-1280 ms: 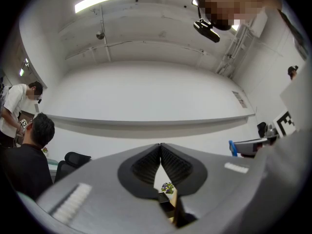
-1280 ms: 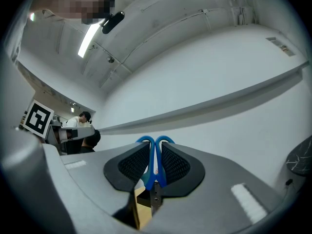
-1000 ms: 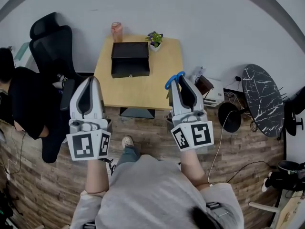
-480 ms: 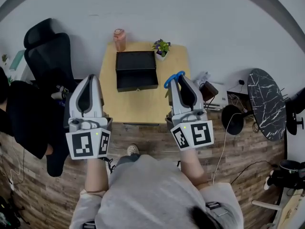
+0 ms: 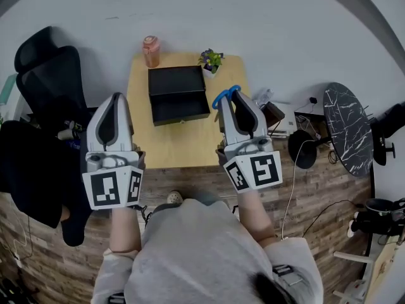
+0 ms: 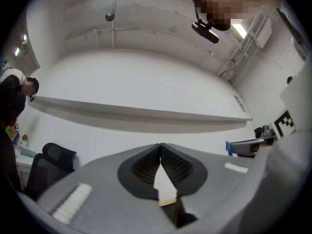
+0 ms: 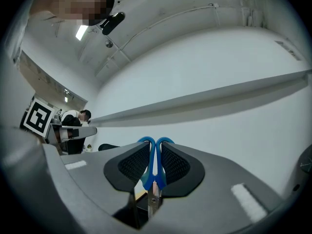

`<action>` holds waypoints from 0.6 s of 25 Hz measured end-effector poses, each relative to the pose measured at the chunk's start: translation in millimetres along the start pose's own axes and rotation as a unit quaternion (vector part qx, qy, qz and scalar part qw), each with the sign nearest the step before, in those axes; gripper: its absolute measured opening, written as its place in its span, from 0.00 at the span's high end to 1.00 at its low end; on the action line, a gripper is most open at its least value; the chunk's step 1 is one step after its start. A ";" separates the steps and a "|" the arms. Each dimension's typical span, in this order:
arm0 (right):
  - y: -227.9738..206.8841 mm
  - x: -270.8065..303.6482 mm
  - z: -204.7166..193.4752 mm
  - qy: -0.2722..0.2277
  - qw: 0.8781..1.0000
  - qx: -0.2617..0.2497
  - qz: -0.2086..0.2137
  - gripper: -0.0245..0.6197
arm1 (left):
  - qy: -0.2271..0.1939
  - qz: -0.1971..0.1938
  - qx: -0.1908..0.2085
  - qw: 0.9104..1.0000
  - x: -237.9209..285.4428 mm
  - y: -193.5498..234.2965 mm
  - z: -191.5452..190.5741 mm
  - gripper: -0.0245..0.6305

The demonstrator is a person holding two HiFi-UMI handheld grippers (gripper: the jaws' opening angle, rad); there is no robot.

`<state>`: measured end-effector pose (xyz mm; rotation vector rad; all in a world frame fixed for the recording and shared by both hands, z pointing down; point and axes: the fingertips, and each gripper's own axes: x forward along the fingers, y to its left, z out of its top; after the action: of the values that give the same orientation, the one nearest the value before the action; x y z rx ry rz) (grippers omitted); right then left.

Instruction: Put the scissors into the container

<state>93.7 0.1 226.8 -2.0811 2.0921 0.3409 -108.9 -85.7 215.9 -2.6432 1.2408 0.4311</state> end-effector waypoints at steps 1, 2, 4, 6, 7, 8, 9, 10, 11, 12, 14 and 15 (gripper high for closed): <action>1.8 3.3 -1.9 0.002 1.000 -0.003 0.003 0.85 | 0.002 -0.001 -0.002 1.000 1.9 2.0 -2.6 0.87; 3.3 6.4 -4.0 0.005 1.000 -0.006 0.006 0.85 | 0.003 -0.003 -0.004 1.000 3.9 3.3 -5.4 0.87; 5.0 12.6 -10.1 0.012 1.000 -0.013 0.011 0.85 | 0.008 -0.006 -0.006 1.000 8.4 5.0 -11.8 0.87; 5.8 20.5 -18.2 0.020 0.999 -0.021 0.016 0.85 | 0.014 -0.008 -0.007 1.000 14.7 7.3 -18.7 0.87; 6.3 25.2 -22.6 0.025 0.999 -0.025 0.021 0.85 | 0.017 -0.008 -0.008 1.000 18.5 8.6 -21.7 0.87; 6.7 30.1 -26.9 0.029 0.999 -0.028 0.028 0.85 | 0.019 -0.007 -0.008 1.000 22.3 9.6 -24.3 0.87; 7.1 35.3 -31.1 0.034 0.998 -0.032 0.037 0.85 | 0.020 -0.006 -0.007 1.000 26.2 10.6 -26.3 0.87; 7.5 40.8 -35.4 0.039 0.998 -0.036 0.047 0.85 | 0.022 -0.004 -0.006 1.000 30.1 11.7 -28.1 0.87; 8.2 46.9 -39.9 0.045 0.997 -0.039 0.057 0.85 | 0.023 -0.001 -0.004 1.000 34.0 13.4 -29.8 0.87; 9.3 53.5 -44.9 0.050 0.995 -0.043 0.069 0.85 | 0.025 0.004 -0.003 1.000 38.0 15.8 -31.7 0.87; 12.0 67.9 -56.2 0.062 0.992 -0.050 0.095 0.85 | 0.029 0.015 -0.002 0.999 46.5 21.5 -36.2 0.87; 13.3 75.4 -62.3 0.069 0.990 -0.053 0.108 0.85 | 0.031 0.020 -0.001 0.999 51.1 24.5 -38.5 0.87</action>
<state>82.0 -89.7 266.0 -1.9891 2.4394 0.3544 -89.9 -149.1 233.6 -2.6568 1.3136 0.3594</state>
